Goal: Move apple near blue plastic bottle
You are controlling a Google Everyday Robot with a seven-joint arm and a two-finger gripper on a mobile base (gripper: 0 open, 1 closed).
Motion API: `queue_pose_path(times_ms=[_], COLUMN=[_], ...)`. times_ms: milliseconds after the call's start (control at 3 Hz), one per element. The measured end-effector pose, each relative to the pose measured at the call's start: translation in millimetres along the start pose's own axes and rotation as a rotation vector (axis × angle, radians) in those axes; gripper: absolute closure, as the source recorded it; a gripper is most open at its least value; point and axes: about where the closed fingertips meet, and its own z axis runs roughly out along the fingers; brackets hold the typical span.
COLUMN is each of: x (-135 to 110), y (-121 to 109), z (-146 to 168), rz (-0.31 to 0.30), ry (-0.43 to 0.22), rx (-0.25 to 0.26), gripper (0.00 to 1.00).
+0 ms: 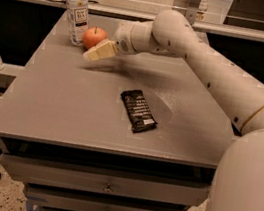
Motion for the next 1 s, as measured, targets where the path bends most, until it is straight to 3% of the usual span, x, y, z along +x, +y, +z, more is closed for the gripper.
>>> queue_pose_path(times_ms=[333,1000], x=[0,20], y=[-10,-74], z=[-26,-109], rz=[0.007,0.070], ry=[-0.017,-0.143], rx=[-0.001,0.038], gripper=[0.00,0.00])
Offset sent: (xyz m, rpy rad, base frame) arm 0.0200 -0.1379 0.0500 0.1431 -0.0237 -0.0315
